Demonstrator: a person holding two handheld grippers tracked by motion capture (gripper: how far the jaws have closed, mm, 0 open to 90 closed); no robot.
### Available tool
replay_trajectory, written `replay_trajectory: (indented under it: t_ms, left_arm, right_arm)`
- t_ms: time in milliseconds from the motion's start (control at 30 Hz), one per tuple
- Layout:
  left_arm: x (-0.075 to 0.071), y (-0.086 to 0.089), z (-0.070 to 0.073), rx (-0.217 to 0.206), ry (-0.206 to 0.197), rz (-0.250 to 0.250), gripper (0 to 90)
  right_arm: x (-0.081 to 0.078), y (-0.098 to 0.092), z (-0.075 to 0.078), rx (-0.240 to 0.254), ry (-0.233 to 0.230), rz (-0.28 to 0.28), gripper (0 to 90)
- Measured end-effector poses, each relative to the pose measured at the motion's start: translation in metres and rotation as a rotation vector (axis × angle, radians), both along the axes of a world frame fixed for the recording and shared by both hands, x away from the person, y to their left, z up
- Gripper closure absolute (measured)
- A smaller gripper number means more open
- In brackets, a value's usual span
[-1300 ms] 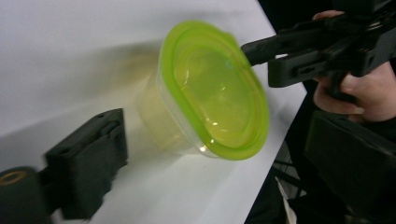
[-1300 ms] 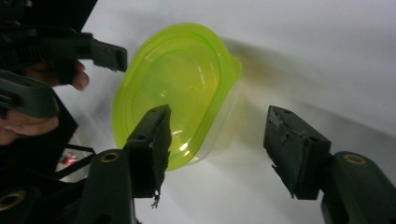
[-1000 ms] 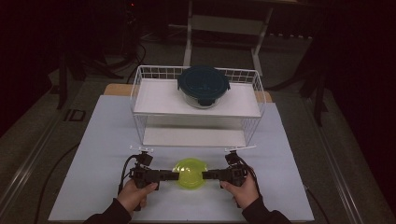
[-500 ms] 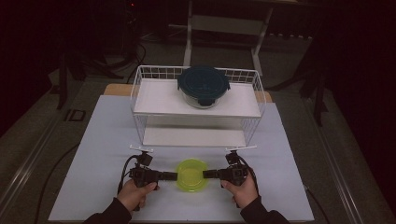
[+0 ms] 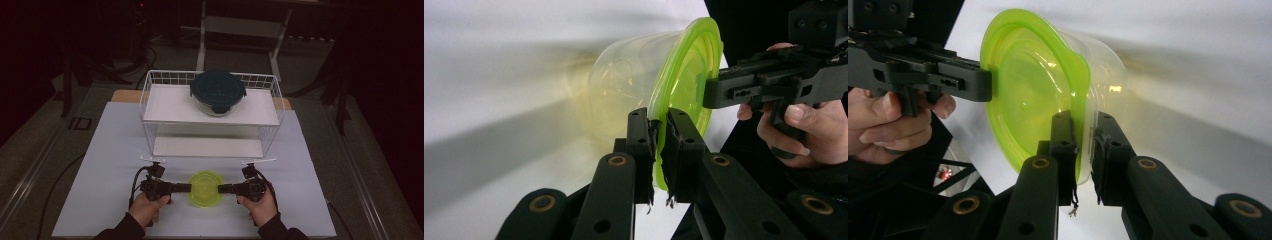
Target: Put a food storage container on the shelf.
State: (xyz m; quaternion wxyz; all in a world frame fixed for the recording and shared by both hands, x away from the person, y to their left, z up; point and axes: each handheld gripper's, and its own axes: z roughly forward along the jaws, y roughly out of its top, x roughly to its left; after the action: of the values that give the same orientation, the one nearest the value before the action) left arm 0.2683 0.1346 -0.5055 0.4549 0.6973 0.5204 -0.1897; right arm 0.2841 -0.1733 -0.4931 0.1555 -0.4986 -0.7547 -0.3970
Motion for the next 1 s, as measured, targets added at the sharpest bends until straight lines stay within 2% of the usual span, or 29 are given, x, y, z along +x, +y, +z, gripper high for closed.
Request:
replay_trajectory:
  t_ms: [200, 267, 333, 367, 667, 733, 767, 1000]
  left_arm:
    - [0.002, 0.003, 0.007, -0.031, -0.005, -0.002, 81.5]
    - [0.003, 0.003, 0.013, -0.029, -0.022, -0.003, 81.5]
    - [0.003, 0.003, 0.013, -0.029, -0.022, -0.003, 81.5]
    - [0.003, 0.003, 0.026, -0.036, -0.047, 0.0, 81.5]
    - [0.005, 0.003, 0.059, -0.053, -0.103, 0.003, 81.6]
    - [0.005, 0.003, 0.059, -0.053, -0.103, 0.003, 81.6]
    - [0.005, 0.003, 0.071, -0.054, -0.126, 0.003, 81.6]
    - [0.006, 0.002, 0.099, -0.053, -0.17, 0.006, 81.8]
  right_arm:
    - [-0.001, 0.0, 0.01, 0.002, -0.035, 0.0, 81.2]
    - [-0.001, 0.0, 0.016, 0.004, -0.05, 0.0, 81.2]
    - [-0.001, 0.0, 0.019, 0.003, -0.056, 0.0, 81.2]
    - [-0.002, 0.0, 0.028, 0.006, -0.081, -0.003, 81.2]
    - [-0.001, 0.0, 0.065, -0.005, -0.149, 0.0, 81.2]
    - [-0.001, 0.0, 0.069, -0.003, -0.156, -0.003, 81.2]
    - [-0.001, -0.001, 0.077, -0.002, -0.169, -0.004, 81.3]
    - [-0.001, -0.002, 0.104, 0.008, -0.217, -0.009, 81.2]
